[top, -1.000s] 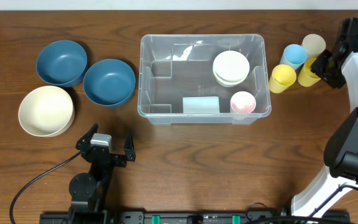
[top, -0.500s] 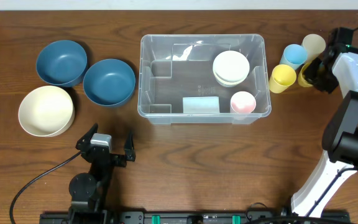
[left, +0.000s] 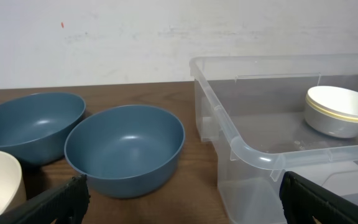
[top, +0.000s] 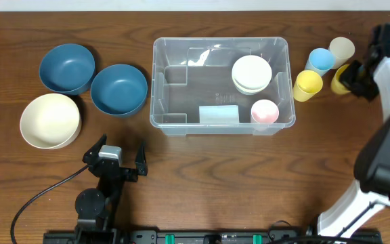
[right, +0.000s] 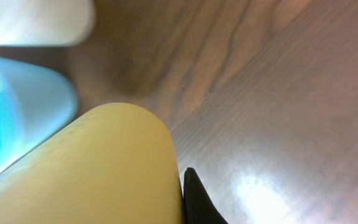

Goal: Pack container
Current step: 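Move the right gripper over the yellow cup to grasp it, then carry the yellow cup into the pink cup and release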

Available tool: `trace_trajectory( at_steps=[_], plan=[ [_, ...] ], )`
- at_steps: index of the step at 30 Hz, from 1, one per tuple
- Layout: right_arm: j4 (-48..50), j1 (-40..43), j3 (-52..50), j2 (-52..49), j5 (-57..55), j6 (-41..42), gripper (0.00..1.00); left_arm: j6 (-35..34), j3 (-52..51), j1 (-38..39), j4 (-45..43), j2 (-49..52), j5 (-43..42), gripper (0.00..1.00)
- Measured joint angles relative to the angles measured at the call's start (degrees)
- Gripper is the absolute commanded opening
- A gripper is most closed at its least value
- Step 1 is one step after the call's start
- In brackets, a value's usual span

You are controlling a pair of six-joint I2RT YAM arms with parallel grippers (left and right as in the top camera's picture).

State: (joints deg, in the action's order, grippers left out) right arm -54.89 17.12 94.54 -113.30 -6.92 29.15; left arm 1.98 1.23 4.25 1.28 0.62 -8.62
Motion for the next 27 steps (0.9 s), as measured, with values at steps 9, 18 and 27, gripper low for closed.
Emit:
trace_trajectory(
  at_steps=[9,18,27],
  plan=[
    [-5.3,-2.4,0.7,17.9,9.6,0.0,0.02,0.0,0.0,0.0,0.0,0.0,0.0,0.98],
    [-13.5,-20.1,0.9,17.8,12.4,-0.1,0.02,0.0,0.0,0.0,0.0,0.0,0.0,0.98],
    [-13.7,-28.2,-3.3,17.4,8.7,0.2,0.03,0.0,0.0,0.0,0.0,0.0,0.0,0.98]
  ],
)
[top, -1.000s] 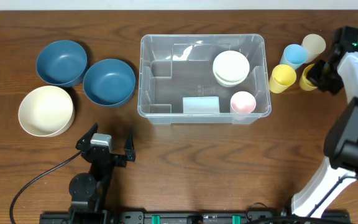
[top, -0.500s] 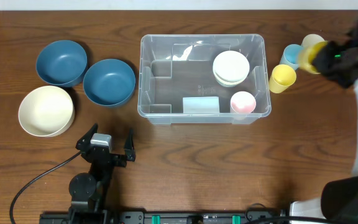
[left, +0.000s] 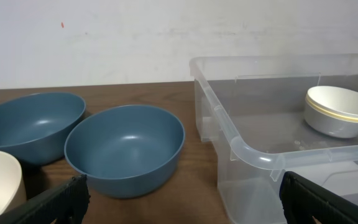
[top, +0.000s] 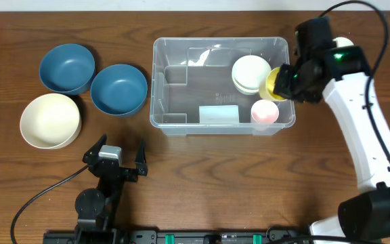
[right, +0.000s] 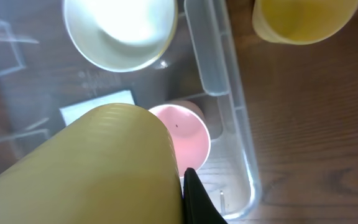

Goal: Pack container
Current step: 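Carry the yellow cup into the pink cup and release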

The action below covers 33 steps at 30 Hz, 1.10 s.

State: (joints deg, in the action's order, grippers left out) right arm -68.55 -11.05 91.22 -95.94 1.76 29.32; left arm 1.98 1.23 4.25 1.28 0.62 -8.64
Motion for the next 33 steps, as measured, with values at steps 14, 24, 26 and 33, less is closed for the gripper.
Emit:
trace_trajectory(
  at_steps=[14,24,26,33],
  plan=[
    [3.2,-0.9,-10.6,-0.2,-1.4,1.7,0.22,0.0,0.0,0.0,0.0,0.0,0.0,0.98],
    [3.3,-1.0,-10.6,-0.2,-1.6,1.4,0.45,0.0,0.0,0.0,0.0,0.0,0.0,0.98],
    [3.7,-1.0,-10.6,-0.2,-1.6,1.2,0.43,0.0,0.0,0.0,0.0,0.0,0.0,0.98],
    [4.3,-0.9,-9.7,-0.2,-1.3,0.0,0.47,0.0,0.0,0.0,0.0,0.0,0.0,0.98]
  ],
)
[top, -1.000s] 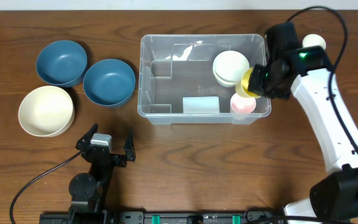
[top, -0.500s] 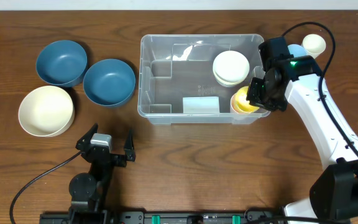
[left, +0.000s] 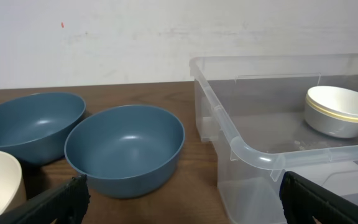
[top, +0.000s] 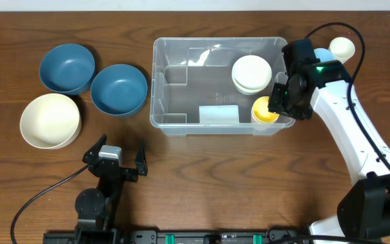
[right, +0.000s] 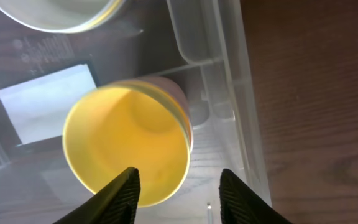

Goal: Pack container
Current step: 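Carry the yellow cup into the pink cup and release, then move the right gripper to the second yellow cup and grasp it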

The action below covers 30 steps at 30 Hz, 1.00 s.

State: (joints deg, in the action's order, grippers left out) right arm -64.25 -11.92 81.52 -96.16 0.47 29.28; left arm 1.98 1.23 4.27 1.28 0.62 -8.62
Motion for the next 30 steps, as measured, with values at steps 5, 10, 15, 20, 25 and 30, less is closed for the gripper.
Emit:
trace_trajectory(
  at_steps=[5,10,15,20,25,30],
  plan=[
    [0.7,1.9,6.4,0.1,-0.2,-0.4,0.56,0.0,0.0,0.0,0.0,0.0,0.0,0.98],
    [6.7,7.2,9.6,0.8,-2.4,0.1,0.59,0.0,0.0,0.0,0.0,0.0,0.0,0.98],
    [9.6,12.1,9.6,-1.0,-5.4,1.5,0.60,0.0,0.0,0.0,0.0,0.0,0.0,0.98],
    [10.2,16.8,9.6,-7.5,-6.5,2.2,0.58,0.0,0.0,0.0,0.0,0.0,0.0,0.98],
    [11.1,19.6,9.6,-13.1,-6.6,2.2,0.58,0.0,0.0,0.0,0.0,0.0,0.0,0.98],
    [12.6,19.7,9.6,-15.7,-6.3,2.1,0.58,0.0,0.0,0.0,0.0,0.0,0.0,0.98]
  ],
)
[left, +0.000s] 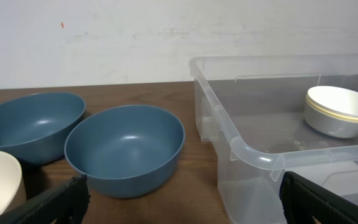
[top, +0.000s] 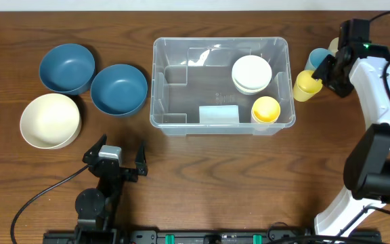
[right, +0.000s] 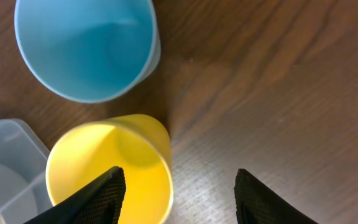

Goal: Pack container
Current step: 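Move the right gripper to the second yellow cup and grasp it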

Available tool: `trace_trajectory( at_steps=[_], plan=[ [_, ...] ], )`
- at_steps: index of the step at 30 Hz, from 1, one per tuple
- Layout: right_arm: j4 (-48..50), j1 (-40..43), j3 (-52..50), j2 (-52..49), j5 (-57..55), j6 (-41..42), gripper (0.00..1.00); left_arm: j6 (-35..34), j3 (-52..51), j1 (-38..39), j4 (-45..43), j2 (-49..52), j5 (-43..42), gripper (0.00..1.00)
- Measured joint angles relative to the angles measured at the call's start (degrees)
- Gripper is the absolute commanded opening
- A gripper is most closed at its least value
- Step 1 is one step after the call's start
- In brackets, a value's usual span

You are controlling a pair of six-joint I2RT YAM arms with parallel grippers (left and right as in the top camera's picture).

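The clear plastic container (top: pixel 181 68) holds stacked white bowls (top: pixel 252 73) and a yellow cup (top: pixel 265 109) nested on a pink one. To its right stand another yellow cup (top: pixel 307 85), a blue cup (top: pixel 319 58) and a cream cup partly hidden behind my right arm. My right gripper (top: pixel 330 73) is open at that yellow cup (right: pixel 107 171): one finger sits over its mouth, the other over bare table, with the cup's wall between them. The blue cup (right: pixel 86 46) is just beyond. My left gripper (top: pixel 120 159) rests open near the table's front edge.
Two dark blue bowls (top: pixel 66 68) (top: pixel 118 89) and a cream bowl (top: pixel 50 120) sit left of the container. A pale card (top: pixel 219 114) lies in the container's front. In the left wrist view the nearer blue bowl (left: pixel 124 148) and the container's corner (left: pixel 253 152) show ahead.
My right gripper has moved from above the container's front right corner to outside it on the right, and now stands open at the other yellow cup. The left arm has not moved.
My right gripper was shut on a yellow cup at the far right of the table. Then it held that cup over the container near the pink cup. Then it was open with the cup nested on the pink one. Now it is at the second yellow cup.
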State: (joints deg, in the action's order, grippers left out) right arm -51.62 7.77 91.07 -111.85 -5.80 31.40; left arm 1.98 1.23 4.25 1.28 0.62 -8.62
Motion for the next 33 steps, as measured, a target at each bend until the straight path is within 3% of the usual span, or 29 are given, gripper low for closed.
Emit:
trace_trajectory(
  at_steps=[6,8,11,15,25,33],
  plan=[
    [1.0,-0.1,0.0,-3.9,1.0,0.0,0.54,0.0,0.0,0.0,0.0,0.0,0.0,0.98],
    [1.2,-0.1,0.0,-4.9,1.2,-0.2,0.44,0.0,0.0,0.0,0.0,0.0,0.0,0.98],
    [1.3,-0.1,0.0,-6.3,1.3,-0.5,0.18,0.0,0.0,0.0,0.0,0.0,0.0,0.98],
    [1.3,-0.1,0.0,-6.8,1.5,-0.1,0.02,0.0,0.0,0.0,0.0,0.0,0.0,0.98],
    [-0.9,-0.1,0.1,-5.0,2.0,-0.2,0.02,0.0,0.0,0.0,0.0,0.0,0.0,0.98],
    [-7.8,-0.3,0.1,10.1,7.1,-0.4,0.02,0.0,0.0,0.0,0.0,0.0,0.0,0.98]
  ],
)
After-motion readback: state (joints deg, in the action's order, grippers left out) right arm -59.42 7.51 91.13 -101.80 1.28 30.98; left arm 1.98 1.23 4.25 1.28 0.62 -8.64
